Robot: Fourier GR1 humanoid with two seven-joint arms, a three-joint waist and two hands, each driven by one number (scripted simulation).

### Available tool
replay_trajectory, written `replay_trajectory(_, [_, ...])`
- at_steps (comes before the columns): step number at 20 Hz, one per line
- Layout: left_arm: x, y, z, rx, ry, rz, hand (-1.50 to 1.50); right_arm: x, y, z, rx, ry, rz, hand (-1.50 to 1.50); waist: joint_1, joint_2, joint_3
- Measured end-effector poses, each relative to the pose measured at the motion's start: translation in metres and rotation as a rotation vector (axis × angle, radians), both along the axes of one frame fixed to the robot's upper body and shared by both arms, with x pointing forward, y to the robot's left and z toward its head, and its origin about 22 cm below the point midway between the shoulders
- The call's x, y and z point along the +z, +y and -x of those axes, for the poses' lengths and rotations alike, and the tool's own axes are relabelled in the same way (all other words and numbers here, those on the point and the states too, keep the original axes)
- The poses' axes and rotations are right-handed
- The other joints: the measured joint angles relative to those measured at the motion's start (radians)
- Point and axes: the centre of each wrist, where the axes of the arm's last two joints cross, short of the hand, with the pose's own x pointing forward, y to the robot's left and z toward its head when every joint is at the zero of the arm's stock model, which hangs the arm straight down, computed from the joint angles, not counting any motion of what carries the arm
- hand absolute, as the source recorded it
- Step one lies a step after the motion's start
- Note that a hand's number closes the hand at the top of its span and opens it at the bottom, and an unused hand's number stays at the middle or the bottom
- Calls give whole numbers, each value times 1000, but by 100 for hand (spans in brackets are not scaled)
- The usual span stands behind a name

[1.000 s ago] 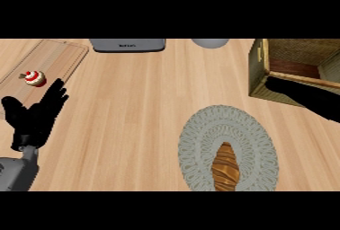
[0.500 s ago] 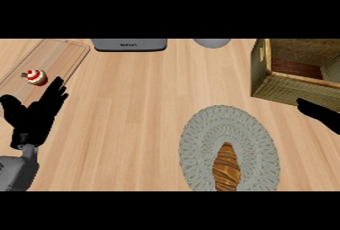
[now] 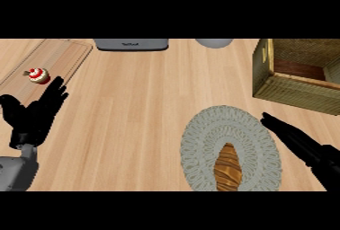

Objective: Pick the croissant from the placemat and place it in the basket

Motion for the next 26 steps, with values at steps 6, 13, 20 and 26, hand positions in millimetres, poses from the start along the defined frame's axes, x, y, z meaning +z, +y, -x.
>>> replay_trajectory(6, [4,2,-5,-6,-3,-1,0,-48,23,-21,-22,0,-64,-150,3,1,-1])
replay_trajectory(13, [3,-5,-6,-1,-1,3,0,-84,36,-35,-14,68,21,-150,2,0,-1])
replay_trajectory(20, [3,-11,-7,2,-2,3,0,-103,32,-33,-3,96,69,-150,0,0,-1])
replay_trajectory(26, [-4,-5,-2,-4,3,13,0,-103,17,-26,19,105,50,-150,-1,0,-1])
